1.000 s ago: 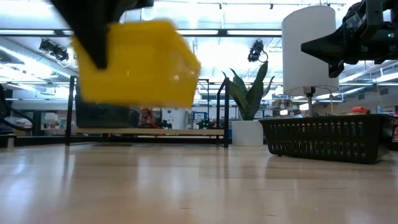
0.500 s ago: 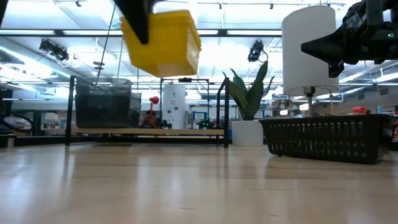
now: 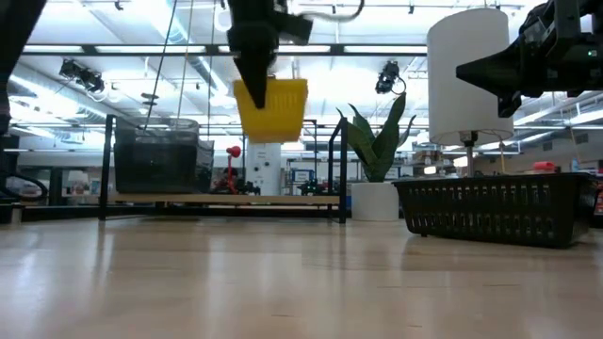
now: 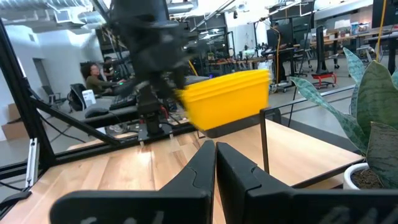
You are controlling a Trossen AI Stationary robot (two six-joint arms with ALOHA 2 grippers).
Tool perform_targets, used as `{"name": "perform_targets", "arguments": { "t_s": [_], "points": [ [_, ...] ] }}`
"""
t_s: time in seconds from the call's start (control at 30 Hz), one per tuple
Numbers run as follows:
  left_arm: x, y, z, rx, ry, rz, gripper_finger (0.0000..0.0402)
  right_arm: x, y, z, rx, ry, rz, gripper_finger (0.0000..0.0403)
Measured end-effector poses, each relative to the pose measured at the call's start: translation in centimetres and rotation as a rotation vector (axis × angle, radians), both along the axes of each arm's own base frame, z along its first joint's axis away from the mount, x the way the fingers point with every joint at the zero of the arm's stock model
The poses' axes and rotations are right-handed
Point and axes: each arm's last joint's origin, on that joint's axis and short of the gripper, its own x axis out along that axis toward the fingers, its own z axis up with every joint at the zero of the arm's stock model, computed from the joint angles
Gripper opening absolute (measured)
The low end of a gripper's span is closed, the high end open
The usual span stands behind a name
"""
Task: Stack baskets on shelf by color
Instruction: Put the stacked yellow bins on the shelf
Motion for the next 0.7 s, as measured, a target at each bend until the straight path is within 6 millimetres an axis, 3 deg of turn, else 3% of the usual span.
{"name": "perform_targets", "arguments": {
  "t_s": [0.17,0.33,0.6,0.7],
  "points": [
    [-0.5,5.4,0.0,-0.087,-0.035,0.108,0.002,0.0,0.0,0.0,0.0,0.0,0.0,0.0019],
    [-1.0,9.1,0.0,-0.146,-0.094,0.145,0.0027,0.0,0.0,0.0,0.0,0.0,0.0,0.0019],
    [-1.9,10.9,-1.1,-0.227,0.008,0.121,0.002,0.0,0.0,0.0,0.0,0.001,0.0,0.0019],
    [-1.8,10.4,-3.2,-0.236,0.04,0.101,0.0018,0.0,0.0,0.0,0.0,0.0,0.0,0.0019]
  ]
}}
